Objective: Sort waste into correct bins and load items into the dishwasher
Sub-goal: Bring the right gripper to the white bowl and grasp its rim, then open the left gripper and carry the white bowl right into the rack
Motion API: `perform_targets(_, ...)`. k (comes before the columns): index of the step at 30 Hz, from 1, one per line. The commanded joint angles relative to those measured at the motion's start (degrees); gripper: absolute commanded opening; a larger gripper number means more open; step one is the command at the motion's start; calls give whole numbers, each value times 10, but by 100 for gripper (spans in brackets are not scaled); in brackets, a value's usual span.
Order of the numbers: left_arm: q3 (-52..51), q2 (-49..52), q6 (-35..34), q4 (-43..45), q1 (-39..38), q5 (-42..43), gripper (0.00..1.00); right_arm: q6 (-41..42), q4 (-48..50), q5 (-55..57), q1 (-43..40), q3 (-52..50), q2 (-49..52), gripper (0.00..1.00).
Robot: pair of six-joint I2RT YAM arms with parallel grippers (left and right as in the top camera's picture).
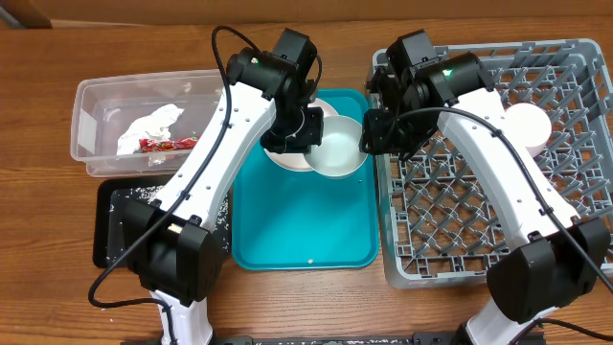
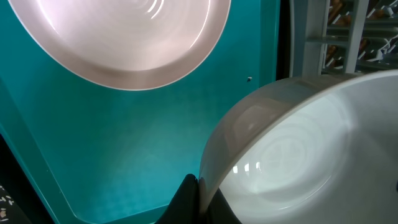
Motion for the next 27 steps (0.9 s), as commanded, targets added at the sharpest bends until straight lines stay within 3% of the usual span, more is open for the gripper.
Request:
perform_targets(1, 7, -3, 13, 0, -4, 7, 4, 0, 3, 5, -1, -1, -6, 31)
perform_targets(5, 7, -3, 13, 1, -4, 7, 4, 1, 4, -9, -1, -1, -6, 27)
perform_targets(9, 7, -3, 13, 1, -4, 7, 4, 2, 0, -14, -1, -1, -6, 13)
perform_targets(18, 7, -3, 12, 1, -4, 11, 4, 2, 4, -13, -1, -1, -6, 6)
perform_targets(20, 7, -3, 11, 1, -4, 12, 14, 2, 7, -12, -1, -1, -6, 4)
perform_targets(24, 7, -3, 11, 1, -4, 12, 54, 2, 16, -11, -3, -1, -6, 4)
perform_targets(27, 8, -3, 11, 3, -4, 17, 59, 2, 21, 3, -3, -1, -6, 4)
